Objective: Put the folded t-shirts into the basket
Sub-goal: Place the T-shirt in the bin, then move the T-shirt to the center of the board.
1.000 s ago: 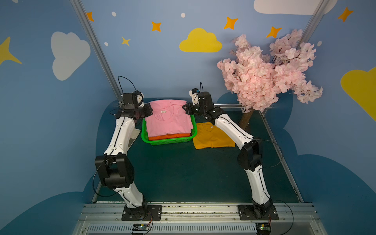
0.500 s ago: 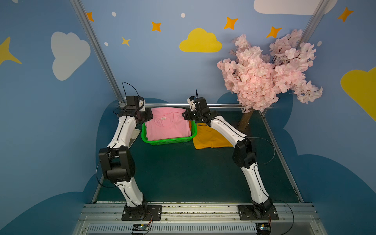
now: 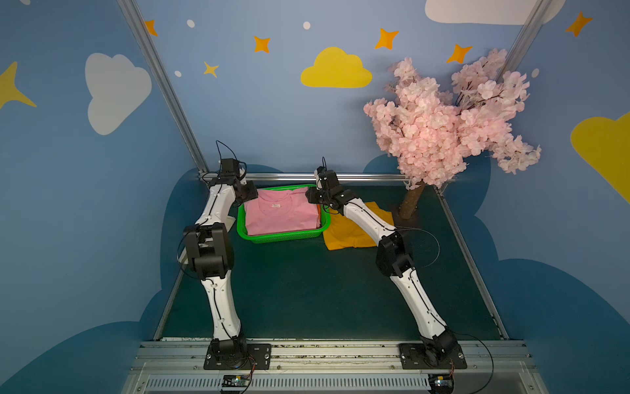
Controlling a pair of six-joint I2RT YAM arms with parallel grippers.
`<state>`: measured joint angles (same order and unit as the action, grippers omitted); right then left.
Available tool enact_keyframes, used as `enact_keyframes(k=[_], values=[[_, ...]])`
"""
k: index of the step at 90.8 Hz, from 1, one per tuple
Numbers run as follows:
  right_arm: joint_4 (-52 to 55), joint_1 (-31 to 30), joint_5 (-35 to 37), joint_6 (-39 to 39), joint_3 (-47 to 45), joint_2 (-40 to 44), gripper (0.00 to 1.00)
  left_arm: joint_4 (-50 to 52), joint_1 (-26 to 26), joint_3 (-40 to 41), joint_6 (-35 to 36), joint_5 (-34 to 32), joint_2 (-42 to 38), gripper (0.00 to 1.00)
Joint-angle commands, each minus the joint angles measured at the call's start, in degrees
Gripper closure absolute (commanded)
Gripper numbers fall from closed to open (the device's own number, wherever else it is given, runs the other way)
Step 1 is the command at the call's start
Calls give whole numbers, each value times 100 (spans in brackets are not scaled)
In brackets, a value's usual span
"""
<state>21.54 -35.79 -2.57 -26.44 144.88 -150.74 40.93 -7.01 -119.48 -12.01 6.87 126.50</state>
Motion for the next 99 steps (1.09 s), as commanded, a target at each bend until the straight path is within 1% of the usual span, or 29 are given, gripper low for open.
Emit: enact_keyframes(k=[1, 10, 20, 26, 39, 46, 53, 59, 66, 75, 89, 99], values=[[108, 134, 36, 283, 250, 220, 54, 780, -20, -483, 204, -100, -43, 42], [168, 168, -213, 472, -70, 641, 50, 689, -14, -244, 201, -25, -340, 37], [124, 208, -418, 778, -893, 1371, 46, 407, 25, 393, 128, 197, -949, 36], [56, 248, -410, 949, -1557, 1854, 45, -50, 90, 1092, 57, 410, -1460, 35], [-69, 448, -321, 1076, -3182, 2824, 44, -1286, 316, 2902, -247, 970, -2703, 29], [-75, 622, -127, 1039, -3997, 3250, 44, -1865, 504, 3728, -381, 1141, -3259, 26], [-72, 752, -23, 982, -4522, 3439, 44, -2300, 721, 4419, -516, 1292, -3814, 22], [-47, 858, 16, 884, -4826, 3457, 44, -2562, 922, 4921, -606, 1328, -4171, 20], [74, 987, -5, 728, -4935, 3300, 43, -2776, 1190, 5416, -703, 1353, -4530, 19], [416, 1088, -57, 651, -4733, 2937, 42, -2987, 1477, 5966, -782, 1337, -4880, 17], [1204, 1102, -174, 755, -4166, 2253, 42, -3048, 1781, 6503, -751, 1224, -5174, 17], [1380, 1085, -373, 786, -4315, 2111, 42, -3056, 1927, 6783, -692, 1177, -5255, 17]])
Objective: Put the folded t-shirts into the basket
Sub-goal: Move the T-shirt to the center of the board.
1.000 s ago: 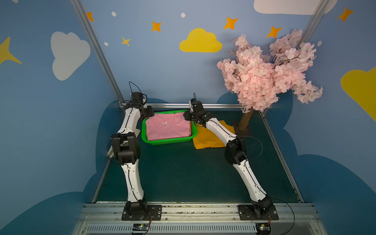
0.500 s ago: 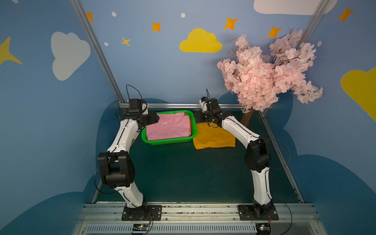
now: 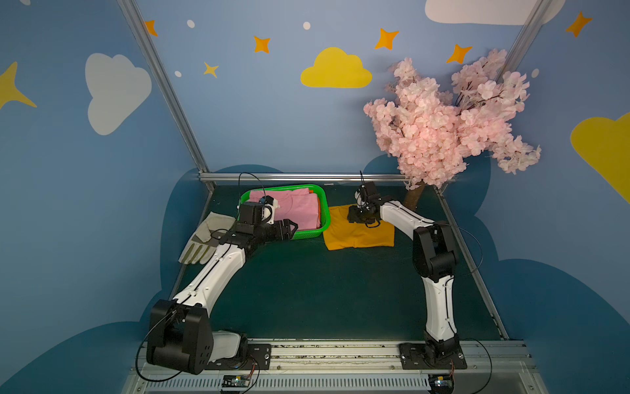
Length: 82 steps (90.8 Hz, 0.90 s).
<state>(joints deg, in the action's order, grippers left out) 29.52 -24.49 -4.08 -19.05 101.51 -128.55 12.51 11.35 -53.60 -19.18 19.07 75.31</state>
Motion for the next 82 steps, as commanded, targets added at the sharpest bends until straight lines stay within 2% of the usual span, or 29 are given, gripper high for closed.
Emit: enact_keyframes(k=[1, 17, 27, 38, 48, 66, 75, 82], values=[[582, -46, -250, 49, -11, -95, 42, -214, 97, 220, 27, -43, -142, 17], [448, -53, -391, -14, -1288, 551, 47, -229, 384, 602, 15, -117, -319, 19], [119, -160, -402, -108, -2633, 1377, 48, -323, 634, 927, -25, -208, -506, 19], [-243, -462, -437, -255, -4019, 2311, 48, -456, 912, 1349, -105, -381, -771, 19], [-632, -1024, -558, -542, -4868, 2834, 48, -703, 1214, 1798, -294, -433, -944, 19], [-1012, -1911, -937, -834, -5115, 3246, 49, -987, 1822, 2230, -477, -922, -761, 17], [-823, -1890, -1031, -685, -4979, 3634, 47, -1105, 1885, 2216, -487, -989, -473, 16], [-633, -1634, -1029, -481, -4925, 4026, 45, -1221, 1883, 2133, -448, -1022, -192, 15]])
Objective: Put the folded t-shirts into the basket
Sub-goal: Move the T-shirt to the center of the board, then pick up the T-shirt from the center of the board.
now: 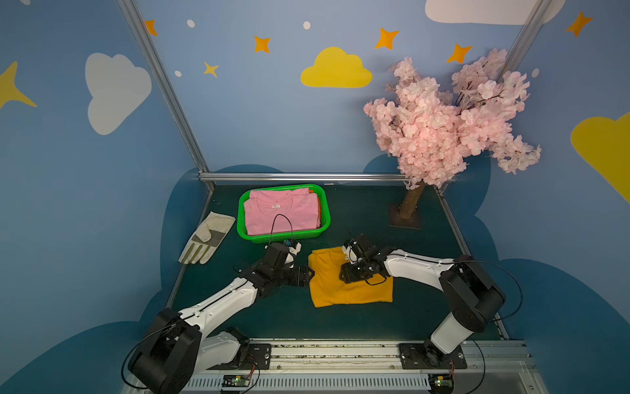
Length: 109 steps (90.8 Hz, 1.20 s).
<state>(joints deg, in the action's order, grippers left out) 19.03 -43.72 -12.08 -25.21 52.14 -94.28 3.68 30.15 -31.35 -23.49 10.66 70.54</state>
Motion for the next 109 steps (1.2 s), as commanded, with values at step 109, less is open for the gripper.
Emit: enact_keyframes(k=[109], values=[[175, 2234, -624, 562, 420, -936, 61, -1196, 419, -942, 44, -39, 3000, 47]])
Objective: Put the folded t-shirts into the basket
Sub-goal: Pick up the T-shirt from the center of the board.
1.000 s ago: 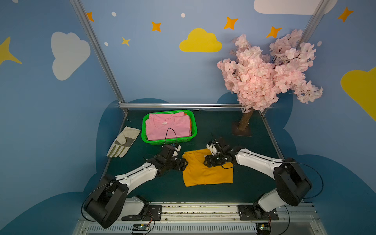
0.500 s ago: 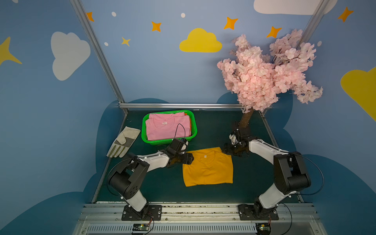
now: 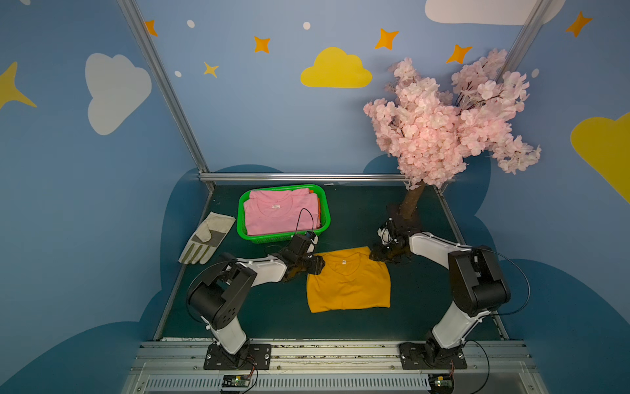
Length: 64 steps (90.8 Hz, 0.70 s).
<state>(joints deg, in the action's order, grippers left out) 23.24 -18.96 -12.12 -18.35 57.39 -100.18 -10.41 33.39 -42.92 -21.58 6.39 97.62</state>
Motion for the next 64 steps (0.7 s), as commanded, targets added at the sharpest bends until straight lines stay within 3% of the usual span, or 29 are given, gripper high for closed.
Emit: enact_keyframes(k=[1, 12, 32, 40, 64], values=[[-262, -245, -640, -129, -109, -349, 63, 197, 92, 227, -154, 393, 297, 48], [-430, -274, -903, -210, -150, -302, 79, 63, 91, 325, -267, 432, 247, 59], [-907, -221, -1346, -340, -344, 56, 100, -35, 96, 431, -392, 425, -25, 83], [-1023, -149, -1362, -336, -457, 273, 100, 4, 80, 468, -418, 422, -223, 97], [-1216, -131, -1260, -388, -749, 1314, 100, 183, -124, 710, -455, 358, -1373, 98]])
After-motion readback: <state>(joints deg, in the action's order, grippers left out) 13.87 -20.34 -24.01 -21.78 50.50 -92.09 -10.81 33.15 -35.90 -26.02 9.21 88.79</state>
